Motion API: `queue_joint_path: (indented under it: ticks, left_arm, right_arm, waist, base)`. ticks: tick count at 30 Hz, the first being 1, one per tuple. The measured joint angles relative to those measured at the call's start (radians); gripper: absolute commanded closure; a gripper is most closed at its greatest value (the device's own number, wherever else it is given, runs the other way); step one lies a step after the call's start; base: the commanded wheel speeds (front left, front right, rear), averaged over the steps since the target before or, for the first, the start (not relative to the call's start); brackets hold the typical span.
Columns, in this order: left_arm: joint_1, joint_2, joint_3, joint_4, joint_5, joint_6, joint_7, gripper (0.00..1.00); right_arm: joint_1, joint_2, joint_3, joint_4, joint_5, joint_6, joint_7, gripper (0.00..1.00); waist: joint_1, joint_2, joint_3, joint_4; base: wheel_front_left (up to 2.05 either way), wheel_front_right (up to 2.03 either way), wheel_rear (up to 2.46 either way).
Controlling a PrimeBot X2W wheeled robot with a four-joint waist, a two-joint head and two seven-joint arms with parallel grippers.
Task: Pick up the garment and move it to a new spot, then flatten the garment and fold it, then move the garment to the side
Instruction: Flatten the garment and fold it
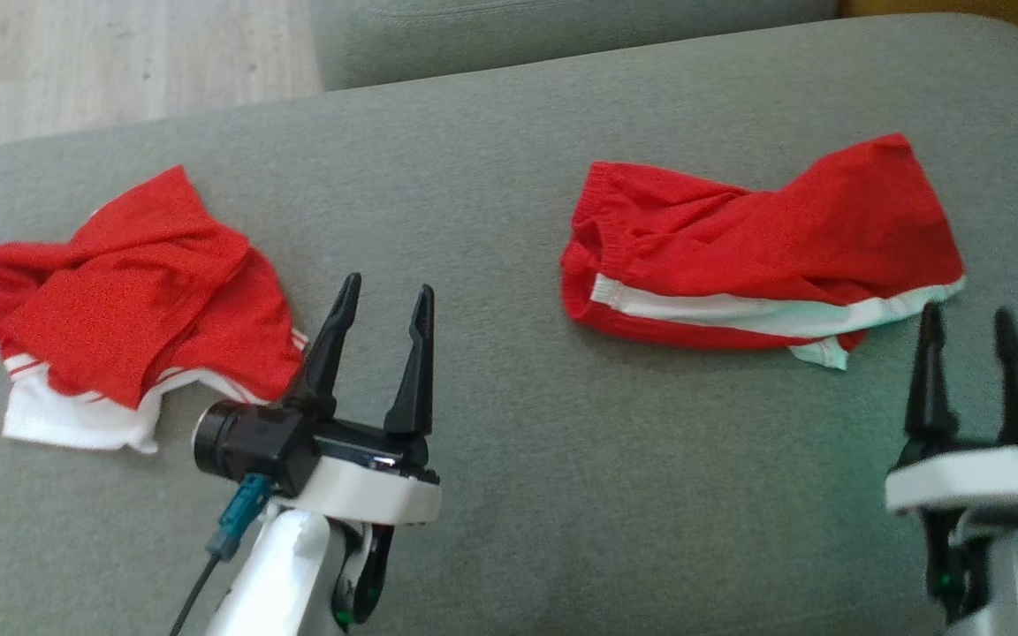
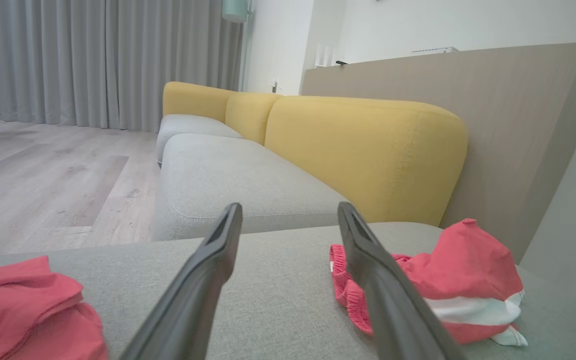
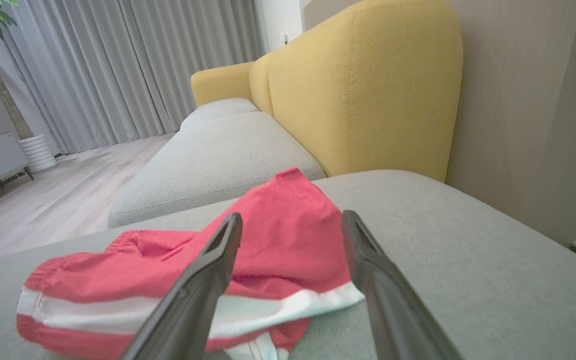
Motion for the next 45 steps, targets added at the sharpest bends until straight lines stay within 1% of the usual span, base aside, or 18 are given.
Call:
queue_joint_path:
  ticks: [1,4,6,8,13,17,19,22,32,36,45]
  left_arm:
    - [0.000,0.000,-0.002,0.005,0.000,0.000,0.000,0.00]
    - [-0.002,0.000,-0.012,0.039,0.006,-0.012,0.000,0.00]
    - [-0.012,0.000,-0.025,0.070,0.014,-0.018,0.000,0.00]
    - [-0.034,0.000,-0.048,0.098,0.021,-0.034,0.008,0.00]
    - [-0.127,0.000,-0.113,0.178,0.030,-0.066,0.110,0.00]
    - [-0.207,0.000,-0.173,0.240,0.017,-0.088,0.201,0.00]
    - [-0.240,0.001,-0.200,0.264,-0.004,-0.096,0.228,0.00]
    - [-0.284,0.000,-0.239,0.298,-0.024,-0.097,0.253,0.00]
    - [-0.365,0.002,-0.283,0.394,-0.089,-0.104,0.270,0.00]
    - [-0.383,0.002,-0.313,0.415,-0.106,-0.104,0.270,0.00]
    - [-0.409,0.004,-0.347,0.448,-0.136,-0.104,0.251,0.00]
  right_arm:
    - [0.023,0.002,0.014,-0.002,0.020,0.000,-0.007,0.00]
    - [0.065,0.003,0.026,-0.006,0.027,0.000,-0.020,0.00]
    - [0.068,0.003,0.027,-0.011,0.037,0.000,-0.025,0.00]
    - [0.066,0.003,0.030,-0.019,0.038,0.000,-0.027,0.00]
    - [0.057,0.003,0.050,-0.021,0.038,0.000,-0.034,0.00]
    - [0.042,0.003,0.071,-0.021,0.045,0.000,-0.037,0.00]
    - [0.035,0.003,0.089,-0.017,0.052,0.000,-0.041,0.00]
    - [0.022,0.003,0.100,-0.012,0.053,0.000,-0.042,0.00]
    - [-0.003,0.003,0.112,-0.005,0.072,0.000,-0.043,0.00]
    - [-0.010,0.003,0.112,-0.009,0.080,0.000,-0.043,0.00]
    - [-0.013,0.003,0.112,-0.016,0.088,0.000,-0.043,0.00]
  waist:
    - [0.0000,0.0000,-0.002,-0.009]
    - [0.0000,0.0000,-0.007,-0.032]
    - [0.0000,0.0000,-0.008,-0.046]
    - [0.0000,0.0000,-0.004,-0.057]
    - [0.0000,0.0000,0.020,-0.077]
    - [0.0001,0.0000,0.046,-0.099]
    - [0.0001,0.0000,0.059,-0.113]
    - [0.0002,0.0000,0.077,-0.137]
    - [0.0002,0.0000,0.118,-0.199]
    - [0.0002,0.0000,0.125,-0.210]
    - [0.0002,0.0000,0.129,-0.217]
  base:
    - [0.00,0.00,0.00]
    - [0.00,0.00,0.00]
    - [0.00,0.00,0.00]
    - [0.00,0.00,0.00]
    - [0.00,0.00,0.00]
    - [0.00,0.00,0.00]
    - [0.00,0.00,0.00]
    - [0.00,0.00,0.00]
    - [0.00,0.00,0.00]
    - [0.00,0.00,0.00]
    - [0.00,0.00,0.00]
